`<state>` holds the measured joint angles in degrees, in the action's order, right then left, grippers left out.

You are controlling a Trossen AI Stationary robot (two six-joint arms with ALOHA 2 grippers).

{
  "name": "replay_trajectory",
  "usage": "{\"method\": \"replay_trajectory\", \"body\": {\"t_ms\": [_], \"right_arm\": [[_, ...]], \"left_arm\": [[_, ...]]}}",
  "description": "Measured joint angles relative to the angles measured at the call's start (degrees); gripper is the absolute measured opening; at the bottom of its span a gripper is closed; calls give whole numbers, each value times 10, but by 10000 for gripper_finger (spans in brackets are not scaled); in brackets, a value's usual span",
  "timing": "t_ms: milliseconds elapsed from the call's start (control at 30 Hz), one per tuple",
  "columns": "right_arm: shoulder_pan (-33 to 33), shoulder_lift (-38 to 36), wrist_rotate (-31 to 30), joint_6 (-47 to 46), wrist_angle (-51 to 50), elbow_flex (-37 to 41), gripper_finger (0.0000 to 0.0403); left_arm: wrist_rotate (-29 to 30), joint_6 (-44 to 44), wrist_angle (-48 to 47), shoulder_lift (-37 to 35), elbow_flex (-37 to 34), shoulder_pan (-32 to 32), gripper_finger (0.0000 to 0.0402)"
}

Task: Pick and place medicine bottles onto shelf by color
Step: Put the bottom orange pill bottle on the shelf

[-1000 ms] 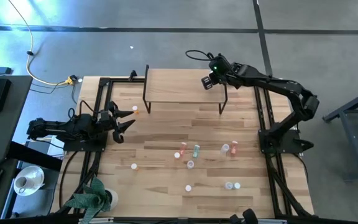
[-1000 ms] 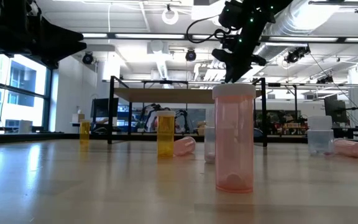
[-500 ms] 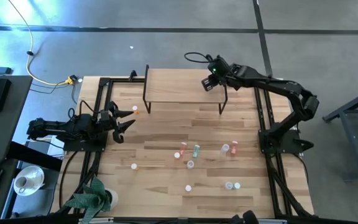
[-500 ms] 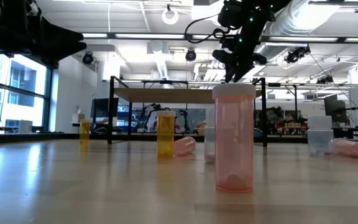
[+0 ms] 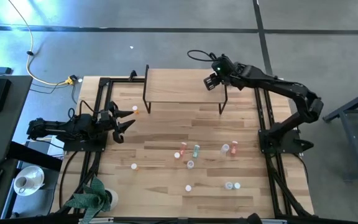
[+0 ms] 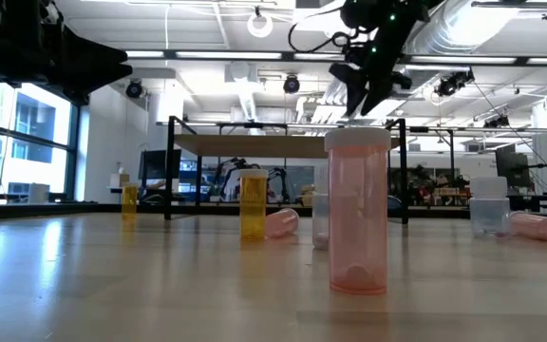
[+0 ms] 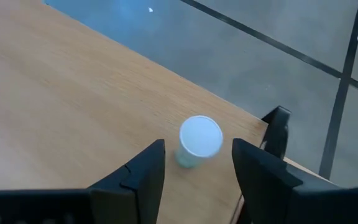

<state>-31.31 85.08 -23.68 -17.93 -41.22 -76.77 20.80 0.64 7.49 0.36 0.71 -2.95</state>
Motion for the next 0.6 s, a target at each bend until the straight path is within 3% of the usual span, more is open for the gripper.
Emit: {"method": "replay_trajectory", "body": {"t_ms": [233, 467, 600], "right_arm": [[38, -51, 2, -3, -62, 0, 178], [148, -78, -37, -20, -162, 1, 178], [216, -82, -63, -23, -166, 44, 178]], "left_arm": [[0, 0, 0, 0, 0, 0, 179], [-27, 0, -21, 0, 0, 0, 179], [-50, -5, -32, 0, 0, 0, 179]]}}
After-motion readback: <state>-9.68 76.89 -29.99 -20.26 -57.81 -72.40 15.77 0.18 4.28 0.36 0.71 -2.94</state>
